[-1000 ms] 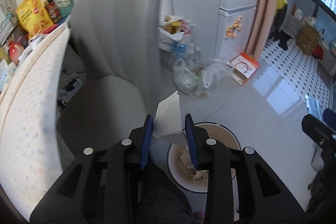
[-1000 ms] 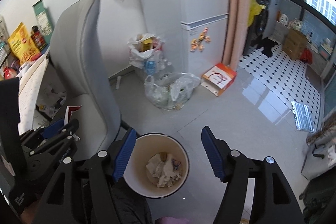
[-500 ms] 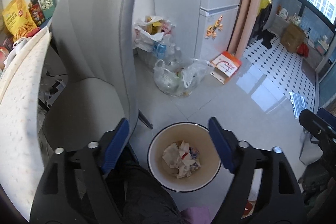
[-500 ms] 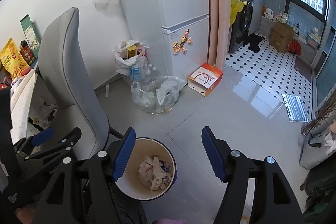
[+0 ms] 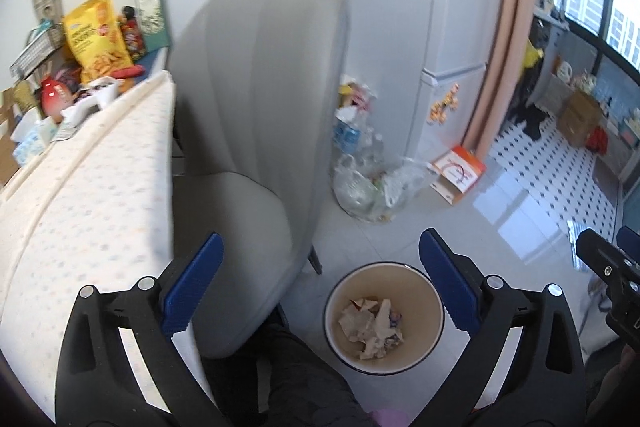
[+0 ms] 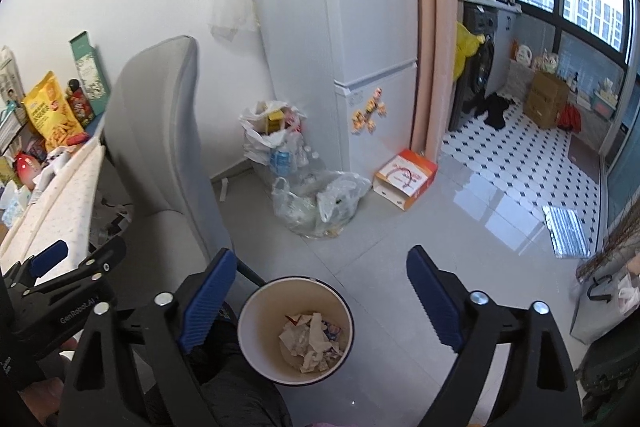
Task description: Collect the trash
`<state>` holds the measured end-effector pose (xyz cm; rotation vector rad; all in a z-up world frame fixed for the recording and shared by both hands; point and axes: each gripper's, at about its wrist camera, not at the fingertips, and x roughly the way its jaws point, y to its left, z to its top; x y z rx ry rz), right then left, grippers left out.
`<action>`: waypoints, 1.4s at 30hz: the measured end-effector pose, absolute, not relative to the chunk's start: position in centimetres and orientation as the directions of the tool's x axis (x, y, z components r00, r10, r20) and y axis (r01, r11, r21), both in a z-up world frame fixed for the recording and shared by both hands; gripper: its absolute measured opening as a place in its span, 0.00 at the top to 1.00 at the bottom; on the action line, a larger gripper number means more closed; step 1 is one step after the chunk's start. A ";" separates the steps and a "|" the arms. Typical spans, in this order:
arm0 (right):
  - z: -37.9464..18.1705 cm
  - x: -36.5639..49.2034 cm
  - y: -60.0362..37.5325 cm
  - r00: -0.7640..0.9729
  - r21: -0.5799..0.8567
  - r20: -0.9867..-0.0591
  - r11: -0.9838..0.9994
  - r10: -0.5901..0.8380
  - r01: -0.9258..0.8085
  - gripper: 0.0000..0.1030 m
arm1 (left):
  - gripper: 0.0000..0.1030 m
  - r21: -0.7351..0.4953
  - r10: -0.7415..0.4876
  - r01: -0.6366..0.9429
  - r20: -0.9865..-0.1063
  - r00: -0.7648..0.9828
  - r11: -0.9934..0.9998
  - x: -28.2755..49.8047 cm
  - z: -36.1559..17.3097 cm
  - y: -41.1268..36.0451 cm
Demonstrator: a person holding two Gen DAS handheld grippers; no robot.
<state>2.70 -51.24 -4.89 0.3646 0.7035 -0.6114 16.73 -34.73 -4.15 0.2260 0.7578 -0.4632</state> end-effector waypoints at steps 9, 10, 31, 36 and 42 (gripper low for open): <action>-0.5 3.1 -45.0 0.661 0.098 -0.637 0.808 -0.397 0.581 0.07 | 0.05 0.000 -0.306 0.398 -0.640 0.704 0.917 15.6 0.0 -26.7; 0.0 3.1 -44.1 0.669 0.097 -0.629 0.814 -0.396 0.573 0.07 | 0.05 -0.007 -0.305 0.391 -0.636 0.708 0.920 15.6 0.4 -25.8; 6.1 1.3 -31.4 0.777 0.057 -0.519 0.892 -0.357 0.448 0.07 | 0.05 -0.040 -0.245 0.265 -0.534 0.809 0.963 11.5 5.6 -12.0; 6.6 0.6 -29.0 0.799 0.055 -0.501 0.909 -0.332 0.412 0.07 | 0.05 -0.038 -0.218 0.232 -0.515 0.829 0.972 9.9 6.1 -9.5; 7.2 -0.2 -26.2 0.823 0.044 -0.474 0.925 -0.313 0.377 0.07 | 0.05 -0.040 -0.189 0.194 -0.488 0.852 0.980 8.1 6.7 -6.8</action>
